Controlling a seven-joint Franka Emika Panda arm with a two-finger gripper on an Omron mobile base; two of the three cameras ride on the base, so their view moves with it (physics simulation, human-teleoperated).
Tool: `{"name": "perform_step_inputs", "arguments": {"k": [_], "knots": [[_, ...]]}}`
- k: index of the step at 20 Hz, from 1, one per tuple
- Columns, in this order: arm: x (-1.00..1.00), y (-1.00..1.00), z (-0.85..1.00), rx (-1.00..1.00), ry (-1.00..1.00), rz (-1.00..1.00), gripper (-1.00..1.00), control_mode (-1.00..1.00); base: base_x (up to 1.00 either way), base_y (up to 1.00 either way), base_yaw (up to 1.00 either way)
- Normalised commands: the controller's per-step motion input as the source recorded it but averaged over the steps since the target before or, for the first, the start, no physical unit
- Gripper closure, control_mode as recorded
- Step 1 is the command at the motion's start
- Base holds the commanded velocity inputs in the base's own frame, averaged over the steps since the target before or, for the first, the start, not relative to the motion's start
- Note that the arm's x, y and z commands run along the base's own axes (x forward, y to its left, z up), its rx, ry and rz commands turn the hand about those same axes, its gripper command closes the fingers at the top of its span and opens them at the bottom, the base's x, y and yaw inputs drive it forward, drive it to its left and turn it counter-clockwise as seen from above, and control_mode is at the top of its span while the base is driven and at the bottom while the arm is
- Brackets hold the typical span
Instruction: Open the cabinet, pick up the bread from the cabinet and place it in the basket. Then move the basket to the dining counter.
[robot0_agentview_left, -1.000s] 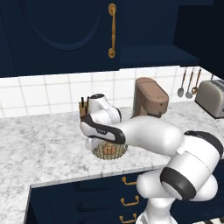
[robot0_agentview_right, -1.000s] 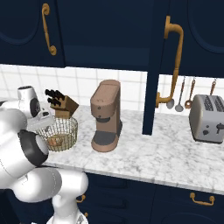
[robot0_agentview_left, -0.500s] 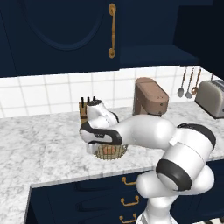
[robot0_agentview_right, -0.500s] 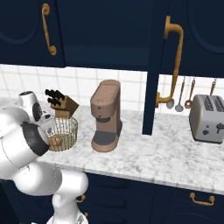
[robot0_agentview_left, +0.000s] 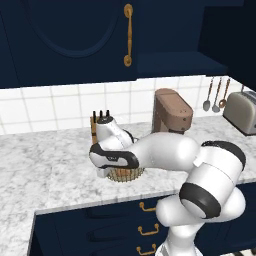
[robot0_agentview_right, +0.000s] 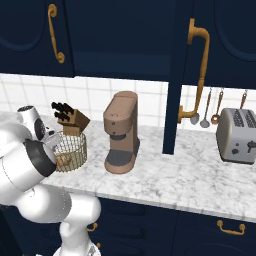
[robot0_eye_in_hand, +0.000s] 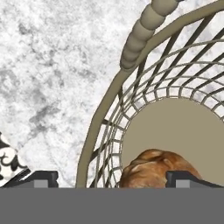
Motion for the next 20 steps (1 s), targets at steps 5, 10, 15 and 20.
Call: {"name": "perform_step_inputs", "arguments": {"k": [5, 10, 15, 20], "knots": [[0.00, 0.00, -0.09, 0.00, 0.00, 0.04, 1.00, -1.00, 0.00, 0.00, 0.00], [0.00, 0.00, -0.04, 0.00, 0.00, 0.01, 1.00, -1.00, 0.00, 0.00, 0.00], [-0.04, 0.02, 0.05, -0.01, 0.00, -0.01, 1.00, -1.00, 0.00, 0.00, 0.00], [-0.23, -0.02, 0.53, 0.00, -0.09, -0.01, 1.00, -1.00, 0.00, 0.00, 0.00]]}}
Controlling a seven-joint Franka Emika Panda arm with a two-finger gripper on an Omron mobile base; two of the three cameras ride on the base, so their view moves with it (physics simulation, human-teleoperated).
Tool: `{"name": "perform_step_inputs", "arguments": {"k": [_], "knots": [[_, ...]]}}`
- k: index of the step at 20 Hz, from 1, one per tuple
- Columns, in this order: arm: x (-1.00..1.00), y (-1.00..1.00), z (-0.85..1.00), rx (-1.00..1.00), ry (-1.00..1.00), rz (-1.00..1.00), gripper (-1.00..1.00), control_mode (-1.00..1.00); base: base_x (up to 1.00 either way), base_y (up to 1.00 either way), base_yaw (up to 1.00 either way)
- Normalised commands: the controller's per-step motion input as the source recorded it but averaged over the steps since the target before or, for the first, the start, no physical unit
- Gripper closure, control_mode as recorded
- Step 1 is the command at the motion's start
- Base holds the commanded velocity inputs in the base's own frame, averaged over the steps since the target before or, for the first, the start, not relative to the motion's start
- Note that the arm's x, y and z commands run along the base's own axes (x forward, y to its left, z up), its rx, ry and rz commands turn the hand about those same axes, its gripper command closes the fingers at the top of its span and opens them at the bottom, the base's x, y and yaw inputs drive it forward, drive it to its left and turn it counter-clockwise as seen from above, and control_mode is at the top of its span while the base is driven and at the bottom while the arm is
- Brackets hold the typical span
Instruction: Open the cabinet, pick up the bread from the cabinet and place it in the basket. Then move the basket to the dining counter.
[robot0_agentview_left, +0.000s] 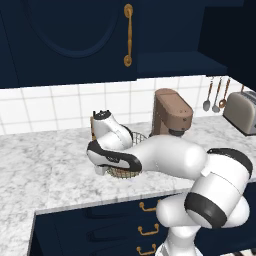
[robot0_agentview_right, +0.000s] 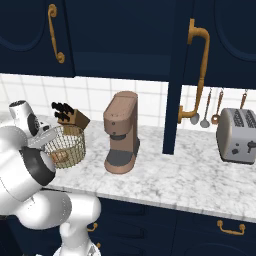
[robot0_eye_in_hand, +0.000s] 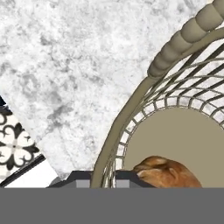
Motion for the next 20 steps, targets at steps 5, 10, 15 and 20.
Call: {"name": "perform_step_inputs", "arguments": {"k": [5, 10, 15, 20], "knots": [[-0.35, -0.21, 0.57, 0.01, -0.06, 0.00, 1.00, -1.00, 0.00, 0.00, 0.00], [-0.65, -0.40, 0.78, 0.16, 0.00, -0.11, 1.00, -1.00, 0.00, 0.00, 0.00], [-0.40, -0.64, 0.62, 0.06, 0.00, -0.27, 1.00, -1.00, 0.00, 0.00, 0.00], [-0.09, -0.87, 0.25, -0.02, 0.00, -0.35, 1.00, -1.00, 0.00, 0.00, 0.00]]}}
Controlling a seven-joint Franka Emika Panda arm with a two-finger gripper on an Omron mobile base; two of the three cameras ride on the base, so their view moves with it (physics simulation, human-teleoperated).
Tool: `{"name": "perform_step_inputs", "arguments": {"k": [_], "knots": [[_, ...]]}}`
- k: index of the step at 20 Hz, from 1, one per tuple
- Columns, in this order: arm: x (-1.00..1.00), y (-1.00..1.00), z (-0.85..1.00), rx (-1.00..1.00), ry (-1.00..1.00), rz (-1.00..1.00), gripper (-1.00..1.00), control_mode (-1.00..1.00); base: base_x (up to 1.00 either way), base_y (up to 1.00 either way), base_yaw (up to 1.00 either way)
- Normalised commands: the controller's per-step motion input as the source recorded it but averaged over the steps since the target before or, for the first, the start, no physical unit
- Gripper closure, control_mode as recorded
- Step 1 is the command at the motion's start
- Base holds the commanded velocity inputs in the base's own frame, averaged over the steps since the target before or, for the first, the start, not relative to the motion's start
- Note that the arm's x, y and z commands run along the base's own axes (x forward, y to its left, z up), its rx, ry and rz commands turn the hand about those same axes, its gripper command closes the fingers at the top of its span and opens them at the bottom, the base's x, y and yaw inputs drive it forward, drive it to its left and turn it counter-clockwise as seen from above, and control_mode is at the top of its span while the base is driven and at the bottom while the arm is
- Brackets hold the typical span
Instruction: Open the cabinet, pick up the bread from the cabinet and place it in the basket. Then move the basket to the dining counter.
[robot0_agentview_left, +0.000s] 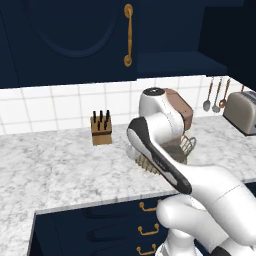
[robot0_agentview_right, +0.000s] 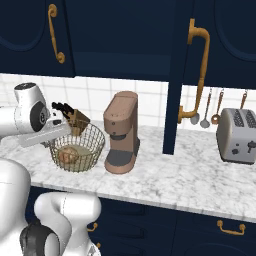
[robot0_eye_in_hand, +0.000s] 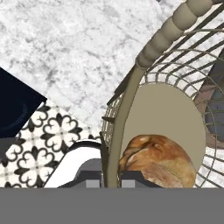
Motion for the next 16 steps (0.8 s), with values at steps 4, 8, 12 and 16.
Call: {"name": "perform_step_inputs", "arguments": {"k": [4, 8, 12, 16], "knots": [[0.01, -0.73, 0.40, -0.13, 0.02, -0.36, 1.00, -1.00, 0.00, 0.00, 0.00], [0.08, -0.77, 0.15, -0.14, 0.07, -0.37, 1.00, -1.00, 0.00, 0.00, 0.00], [0.11, -0.54, -0.01, -0.15, 0.06, -0.29, 1.00, -1.00, 0.00, 0.00, 0.00], [0.00, -0.13, -0.07, -0.09, 0.00, -0.01, 1.00, -1.00, 0.00, 0.00, 0.00]]}}
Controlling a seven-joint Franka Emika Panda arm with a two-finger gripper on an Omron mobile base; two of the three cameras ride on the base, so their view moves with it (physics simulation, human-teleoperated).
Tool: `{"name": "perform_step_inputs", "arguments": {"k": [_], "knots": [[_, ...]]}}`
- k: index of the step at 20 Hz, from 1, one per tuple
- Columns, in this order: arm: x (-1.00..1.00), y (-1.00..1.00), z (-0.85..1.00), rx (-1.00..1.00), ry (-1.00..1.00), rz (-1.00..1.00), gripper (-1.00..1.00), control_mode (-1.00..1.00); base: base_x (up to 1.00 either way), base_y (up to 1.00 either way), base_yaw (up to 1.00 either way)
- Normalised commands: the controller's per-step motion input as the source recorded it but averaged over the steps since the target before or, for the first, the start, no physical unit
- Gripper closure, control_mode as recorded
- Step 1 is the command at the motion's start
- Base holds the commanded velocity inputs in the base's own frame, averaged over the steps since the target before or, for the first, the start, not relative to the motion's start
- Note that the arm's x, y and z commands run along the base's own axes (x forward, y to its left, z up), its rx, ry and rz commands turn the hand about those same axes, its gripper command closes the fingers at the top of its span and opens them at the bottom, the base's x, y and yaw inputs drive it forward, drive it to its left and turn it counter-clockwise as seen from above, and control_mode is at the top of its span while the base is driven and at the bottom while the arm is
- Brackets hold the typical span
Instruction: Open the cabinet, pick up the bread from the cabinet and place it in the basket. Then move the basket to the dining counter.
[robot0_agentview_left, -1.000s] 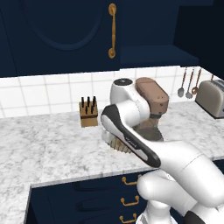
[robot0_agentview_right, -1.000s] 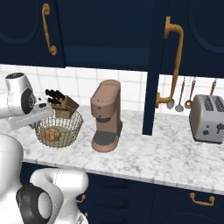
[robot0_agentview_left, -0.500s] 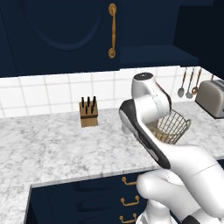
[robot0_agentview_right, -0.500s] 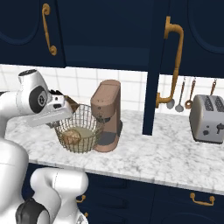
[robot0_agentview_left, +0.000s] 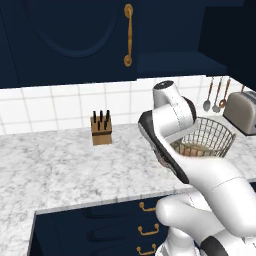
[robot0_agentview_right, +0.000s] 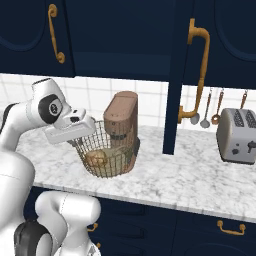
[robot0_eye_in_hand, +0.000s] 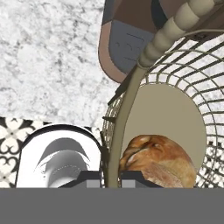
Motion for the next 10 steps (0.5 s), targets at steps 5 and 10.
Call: {"name": "perform_step_inputs", "arguments": {"k": [5, 10], "knots": [[-0.07, 0.16, -0.11, -0.15, -0.01, 0.09, 1.00, -1.00, 0.00, 0.00, 0.00], [0.00, 0.04, -0.05, -0.02, 0.06, 0.03, 1.00, -1.00, 0.00, 0.00, 0.00]]}}
